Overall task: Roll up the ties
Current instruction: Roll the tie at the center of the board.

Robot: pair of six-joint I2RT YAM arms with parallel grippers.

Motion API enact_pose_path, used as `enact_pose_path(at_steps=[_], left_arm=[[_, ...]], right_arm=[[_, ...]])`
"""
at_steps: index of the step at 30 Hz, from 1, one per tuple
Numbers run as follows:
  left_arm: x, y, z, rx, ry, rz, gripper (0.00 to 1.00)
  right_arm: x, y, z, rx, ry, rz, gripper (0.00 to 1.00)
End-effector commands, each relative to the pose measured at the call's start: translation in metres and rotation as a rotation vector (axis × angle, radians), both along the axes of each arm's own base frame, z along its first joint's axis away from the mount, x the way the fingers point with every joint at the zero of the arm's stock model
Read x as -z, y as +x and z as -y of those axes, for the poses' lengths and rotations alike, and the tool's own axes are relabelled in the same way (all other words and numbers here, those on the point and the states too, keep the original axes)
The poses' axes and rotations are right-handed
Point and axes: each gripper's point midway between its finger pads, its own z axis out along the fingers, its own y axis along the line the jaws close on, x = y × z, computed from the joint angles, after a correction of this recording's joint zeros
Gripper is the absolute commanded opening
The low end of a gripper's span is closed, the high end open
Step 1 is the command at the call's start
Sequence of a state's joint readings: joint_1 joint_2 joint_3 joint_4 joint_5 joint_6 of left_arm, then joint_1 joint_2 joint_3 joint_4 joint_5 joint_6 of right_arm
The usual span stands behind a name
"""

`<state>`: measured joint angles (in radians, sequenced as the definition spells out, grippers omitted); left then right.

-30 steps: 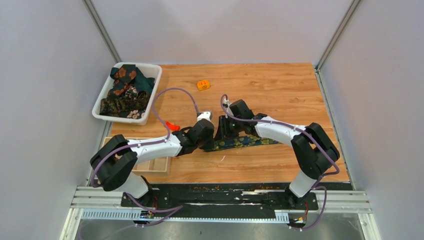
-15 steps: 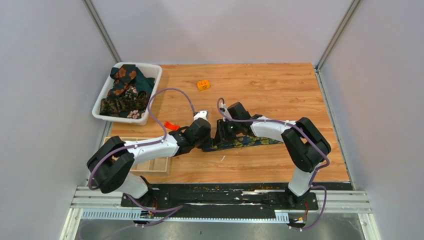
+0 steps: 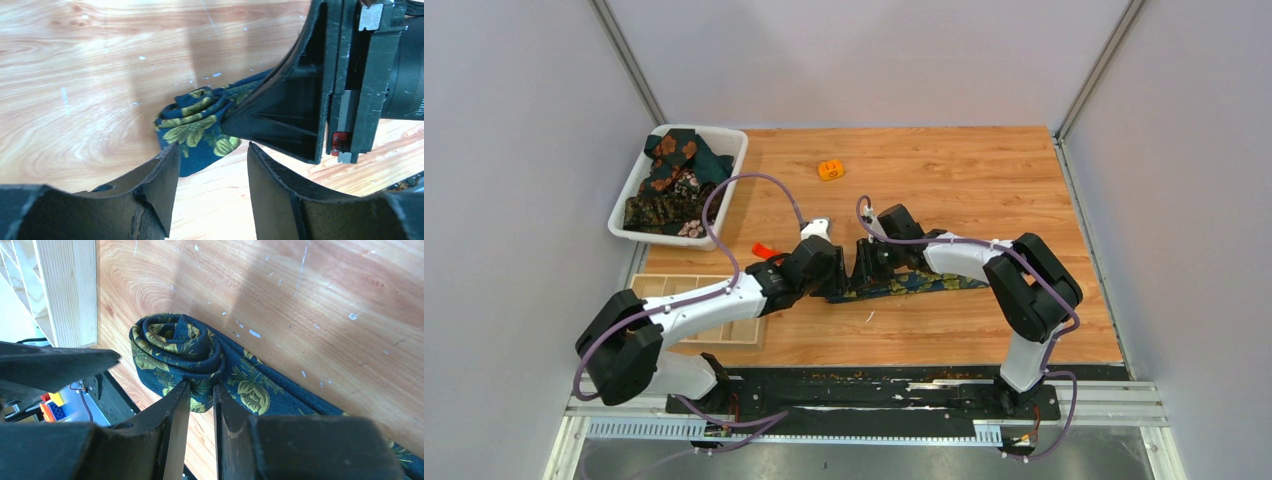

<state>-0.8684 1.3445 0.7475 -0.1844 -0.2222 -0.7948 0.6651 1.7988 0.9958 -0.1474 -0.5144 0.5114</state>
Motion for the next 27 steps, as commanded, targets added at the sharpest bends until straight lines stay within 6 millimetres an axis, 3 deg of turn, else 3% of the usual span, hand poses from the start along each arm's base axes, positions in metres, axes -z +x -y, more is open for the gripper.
enact_pose_path(at_steps=[1, 6, 9, 13, 21, 27], left_arm=[[-0.015, 0.006, -0.027, -0.044, 0.083, 0.048, 0.58], [0.002, 0.004, -0.041, -0.027, 0.094, 0.033, 0.58], [0.007, 0.009, -0.045, -0.007, 0.093, 0.041, 0.69], [0.012, 0.014, -0.039, 0.027, 0.022, -0.003, 0.7], [0.019, 0.017, -0.024, 0.058, -0.056, -0.015, 0.68], [0.033, 0.019, -0.026, 0.045, -0.044, -0.041, 0.59]], right_arm=[[-0.005, 0.01, -0.008, 0.001, 0.016, 0.032, 0.23], [-0.006, 0.011, -0.008, 0.0, 0.012, 0.033, 0.23], [-0.006, 0.011, -0.008, -0.001, 0.01, 0.034, 0.23], [-0.006, 0.012, -0.008, -0.001, 0.007, 0.034, 0.23], [-0.005, 0.013, -0.009, 0.0, 0.005, 0.03, 0.23], [-0.005, 0.013, -0.008, -0.002, -0.002, 0.029, 0.23]])
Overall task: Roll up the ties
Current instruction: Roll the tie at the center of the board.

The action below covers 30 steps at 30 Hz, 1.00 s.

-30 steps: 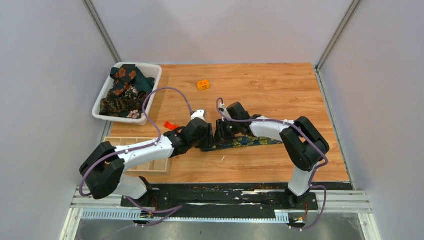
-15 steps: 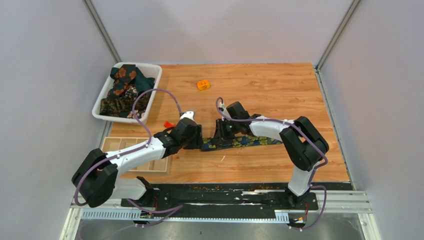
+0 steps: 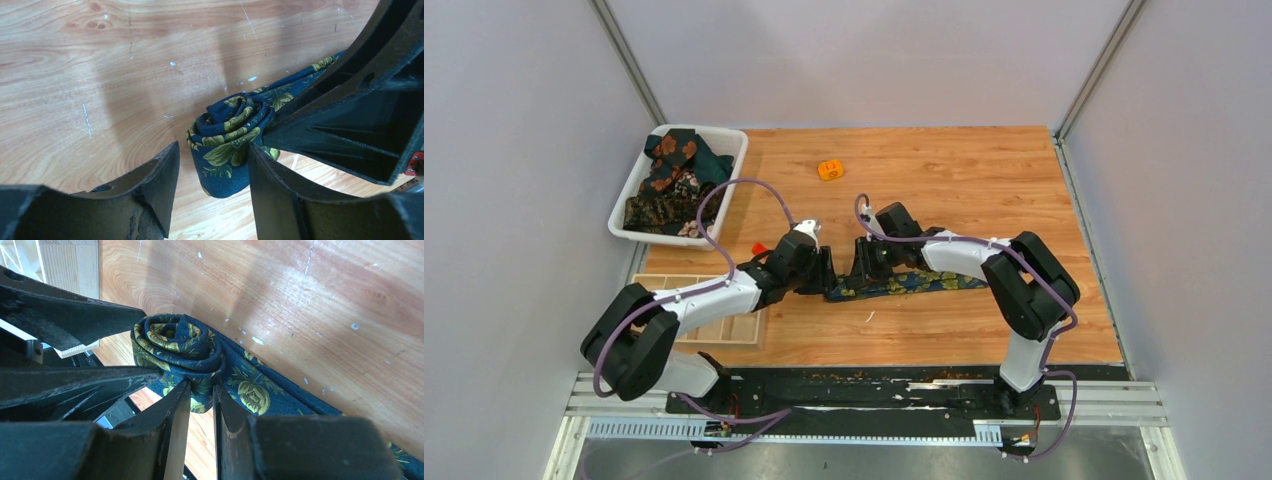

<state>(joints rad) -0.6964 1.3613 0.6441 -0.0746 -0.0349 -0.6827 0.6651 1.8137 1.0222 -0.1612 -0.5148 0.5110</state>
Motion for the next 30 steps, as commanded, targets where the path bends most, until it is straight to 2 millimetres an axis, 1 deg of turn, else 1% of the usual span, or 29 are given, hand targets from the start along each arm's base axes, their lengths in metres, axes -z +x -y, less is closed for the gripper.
enact_pose_path(at_steps=[1, 4, 7, 11, 13, 16, 19, 22, 25, 30], left_arm=[[0.009, 0.005, 0.002, 0.003, -0.017, 0.002, 0.57], [0.015, 0.01, 0.001, -0.009, -0.027, 0.003, 0.52], [0.021, 0.007, 0.004, 0.006, -0.042, -0.02, 0.45], [0.027, 0.005, 0.006, 0.013, -0.048, -0.034, 0.31], [0.027, 0.005, 0.006, 0.012, -0.049, -0.04, 0.24], [0.025, 0.004, 0.004, 0.011, -0.041, -0.043, 0.16], [0.023, 0.003, -0.004, -0.017, 0.002, -0.06, 0.12], [0.019, 0.003, -0.015, -0.053, 0.057, -0.07, 0.1], [0.011, 0.003, -0.022, -0.071, 0.088, -0.063, 0.1], [-0.002, 0.003, -0.027, -0.086, 0.13, -0.047, 0.09]], right_arm=[[-0.003, 0.009, -0.005, -0.002, -0.002, 0.029, 0.23], [-0.003, 0.01, -0.005, -0.002, -0.003, 0.029, 0.23], [-0.002, 0.01, -0.006, -0.004, -0.005, 0.031, 0.23], [-0.002, 0.011, -0.006, -0.005, -0.006, 0.027, 0.23], [-0.005, 0.011, -0.007, -0.006, -0.002, 0.027, 0.23], [-0.014, 0.013, -0.009, -0.009, 0.006, 0.041, 0.28], [-0.029, 0.013, -0.01, -0.007, 0.005, 0.071, 0.35], [-0.039, 0.012, -0.011, -0.003, -0.012, 0.103, 0.37], [-0.042, 0.008, -0.014, 0.004, -0.021, 0.114, 0.33], [-0.037, 0.001, -0.026, -0.004, -0.028, 0.112, 0.25]])
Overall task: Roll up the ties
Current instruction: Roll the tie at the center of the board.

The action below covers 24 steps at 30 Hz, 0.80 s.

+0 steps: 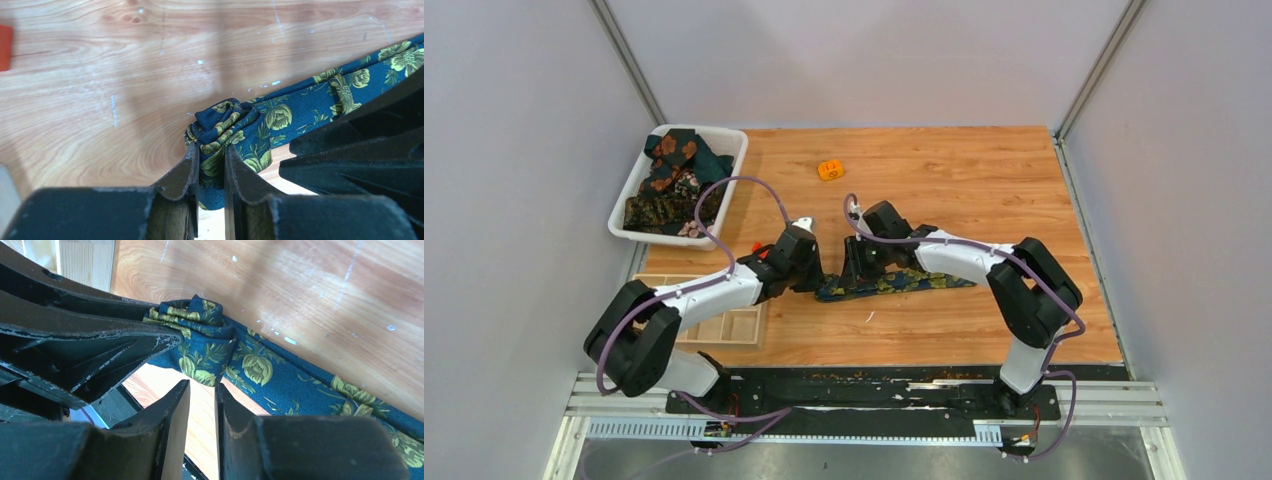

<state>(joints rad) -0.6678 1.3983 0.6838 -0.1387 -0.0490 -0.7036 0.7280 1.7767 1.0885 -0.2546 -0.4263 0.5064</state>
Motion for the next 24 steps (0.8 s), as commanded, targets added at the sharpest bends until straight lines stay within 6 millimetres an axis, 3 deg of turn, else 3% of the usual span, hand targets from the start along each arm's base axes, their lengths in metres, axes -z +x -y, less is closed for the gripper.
enact_pose_path(at_steps=[1, 15, 24], left_arm=[[-0.01, -0.003, -0.017, -0.03, 0.103, 0.002, 0.09], [-0.033, -0.007, -0.019, -0.04, 0.151, 0.002, 0.08], [-0.044, -0.008, -0.016, -0.04, 0.148, -0.013, 0.07]], right_arm=[[-0.016, 0.005, -0.017, 0.002, 0.018, 0.053, 0.24], [0.008, 0.004, -0.048, -0.018, 0.015, 0.027, 0.16], [0.01, 0.0, -0.062, -0.039, 0.027, 0.018, 0.15]])
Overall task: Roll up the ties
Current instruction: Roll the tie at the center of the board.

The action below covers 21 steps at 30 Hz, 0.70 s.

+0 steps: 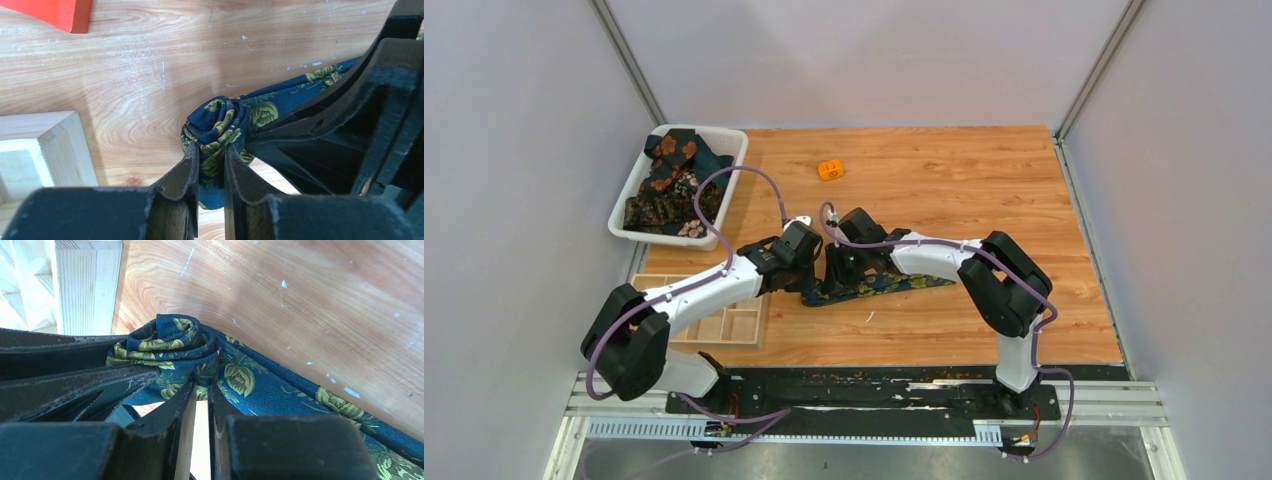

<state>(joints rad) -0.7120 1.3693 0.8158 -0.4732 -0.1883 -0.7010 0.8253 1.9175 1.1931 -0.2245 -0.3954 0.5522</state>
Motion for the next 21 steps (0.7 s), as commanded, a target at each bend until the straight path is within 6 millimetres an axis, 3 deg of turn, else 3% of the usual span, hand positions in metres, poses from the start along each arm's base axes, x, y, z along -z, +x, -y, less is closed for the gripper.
enact_pose_path(at_steps=[1, 21], left_arm=[[-0.03, 0.009, 0.012, 0.0, -0.049, 0.046, 0.07], [-0.027, 0.012, 0.043, 0.009, -0.034, -0.009, 0.09]], right_arm=[[-0.009, 0.01, -0.019, 0.003, 0.043, 0.035, 0.16], [0.002, 0.01, -0.013, 0.021, 0.021, 0.018, 0.15]])
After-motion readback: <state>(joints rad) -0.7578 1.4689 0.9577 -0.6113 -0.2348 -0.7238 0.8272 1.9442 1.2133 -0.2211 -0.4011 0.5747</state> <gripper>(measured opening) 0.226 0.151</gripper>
